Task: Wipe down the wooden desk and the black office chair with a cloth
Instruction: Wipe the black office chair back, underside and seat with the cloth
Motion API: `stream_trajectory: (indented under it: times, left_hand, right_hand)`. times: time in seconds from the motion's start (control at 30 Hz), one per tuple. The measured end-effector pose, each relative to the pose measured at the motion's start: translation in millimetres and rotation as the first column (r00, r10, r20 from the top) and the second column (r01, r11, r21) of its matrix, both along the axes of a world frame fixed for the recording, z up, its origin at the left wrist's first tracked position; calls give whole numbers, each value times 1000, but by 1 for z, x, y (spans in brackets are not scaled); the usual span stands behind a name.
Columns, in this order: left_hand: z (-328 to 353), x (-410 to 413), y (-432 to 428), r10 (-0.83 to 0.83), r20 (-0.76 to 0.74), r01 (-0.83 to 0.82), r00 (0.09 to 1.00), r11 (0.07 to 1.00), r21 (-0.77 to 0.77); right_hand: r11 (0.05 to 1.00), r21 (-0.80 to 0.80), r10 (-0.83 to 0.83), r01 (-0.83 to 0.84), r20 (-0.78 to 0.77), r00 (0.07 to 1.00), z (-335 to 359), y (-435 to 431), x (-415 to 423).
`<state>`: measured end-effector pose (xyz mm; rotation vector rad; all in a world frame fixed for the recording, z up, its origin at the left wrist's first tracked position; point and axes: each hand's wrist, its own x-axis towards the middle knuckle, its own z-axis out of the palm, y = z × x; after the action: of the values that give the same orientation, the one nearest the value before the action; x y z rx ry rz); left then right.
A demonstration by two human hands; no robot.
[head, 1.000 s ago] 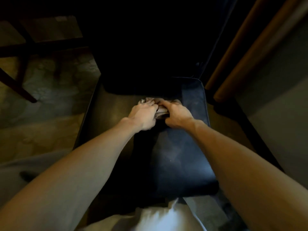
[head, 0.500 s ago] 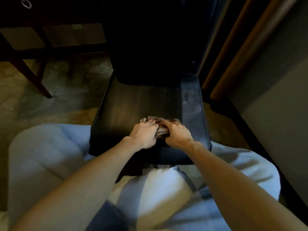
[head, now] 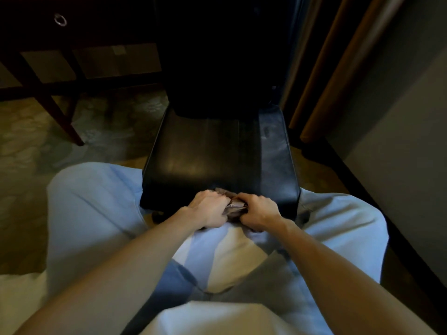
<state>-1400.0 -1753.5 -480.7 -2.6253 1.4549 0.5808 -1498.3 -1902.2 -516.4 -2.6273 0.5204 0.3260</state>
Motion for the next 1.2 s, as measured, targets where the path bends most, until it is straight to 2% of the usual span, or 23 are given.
stream_trajectory:
  times: [0.17,0.3,0.4,0.5,0.6,0.73,0.93,1.03,1.1,1.13,1.2]
  left_hand:
    - [5,5,-7,-17,-63,22,998,997,77]
    - [25,24,-24,20,-202,19,979,981,192]
    - [50,51,-41,81,-307,-9,948,973,231]
    - [81,87,-63,59,-170,-37,984,991,129]
    - [103,124,-87,0,45,1,999,1000,-31]
    - [108,163,-117,-23,270,53,963,993,-108]
    - [77,245,-154,47,324,24,945,977,-210]
    - [43,284,-164,95,329,-7,939,966,-259]
    - [24,307,-175,115,342,-13,933,958,-287]
    - [15,317,-181,120,328,-22,937,958,-286]
    - [-6,328,-190,146,227,-84,963,961,-265]
  right_hand:
    - [994,112,6,3,-80,997,2,-10,7]
    - [941,339,37,29,-187,982,19,-23,25]
    - [940,339,19,22,-119,993,36,-39,45]
    - [974,226,-48,24,100,994,63,-61,67]
    - [975,183,-179,124,321,930,80,-88,85]
    - [983,98,-184,157,455,871,86,-120,128]
    - [995,3,-87,98,493,865,62,-167,229]
    - [978,-206,84,26,506,858,43,-181,272]
    - [960,-281,127,10,463,877,32,-192,297]
    - [964,-264,117,1,431,895,26,-199,308]
    - [991,-134,66,-23,333,941,12,-206,321]
